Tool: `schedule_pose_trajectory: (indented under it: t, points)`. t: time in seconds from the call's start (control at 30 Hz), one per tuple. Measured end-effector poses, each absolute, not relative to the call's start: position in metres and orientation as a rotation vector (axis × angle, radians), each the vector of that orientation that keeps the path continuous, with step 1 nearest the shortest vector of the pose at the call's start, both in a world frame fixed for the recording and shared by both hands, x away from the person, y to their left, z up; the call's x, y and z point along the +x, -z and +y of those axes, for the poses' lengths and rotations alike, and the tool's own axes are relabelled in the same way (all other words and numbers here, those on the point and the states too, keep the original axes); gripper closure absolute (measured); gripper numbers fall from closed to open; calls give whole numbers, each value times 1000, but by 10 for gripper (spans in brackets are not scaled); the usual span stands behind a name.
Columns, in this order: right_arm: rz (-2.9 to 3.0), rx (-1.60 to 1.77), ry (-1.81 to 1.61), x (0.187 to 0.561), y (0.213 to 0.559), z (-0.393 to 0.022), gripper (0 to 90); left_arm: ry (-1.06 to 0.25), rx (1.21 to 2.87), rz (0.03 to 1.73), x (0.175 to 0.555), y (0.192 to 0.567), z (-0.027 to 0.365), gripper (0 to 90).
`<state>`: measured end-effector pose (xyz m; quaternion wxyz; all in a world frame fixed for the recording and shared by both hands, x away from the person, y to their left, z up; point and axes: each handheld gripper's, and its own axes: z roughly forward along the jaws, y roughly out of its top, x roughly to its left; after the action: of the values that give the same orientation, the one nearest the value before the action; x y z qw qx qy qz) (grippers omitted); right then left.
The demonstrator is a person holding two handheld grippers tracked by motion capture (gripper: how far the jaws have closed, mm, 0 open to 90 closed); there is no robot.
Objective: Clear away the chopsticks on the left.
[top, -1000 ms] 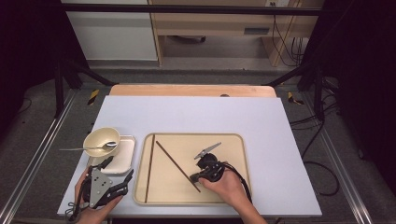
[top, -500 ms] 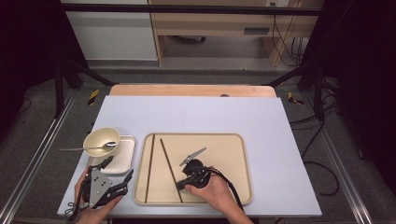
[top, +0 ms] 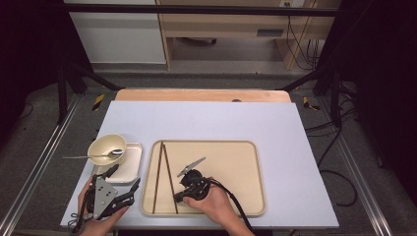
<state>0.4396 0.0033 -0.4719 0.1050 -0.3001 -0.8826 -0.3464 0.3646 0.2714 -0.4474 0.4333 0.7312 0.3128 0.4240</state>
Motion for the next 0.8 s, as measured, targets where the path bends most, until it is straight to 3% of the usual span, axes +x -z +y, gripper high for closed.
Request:
schedule_pose_trajectory:
  t: [0.8]
  points:
    - [-2590,-849,1032,440,473,15,900,-1067,1805,787,364,446,273,223]
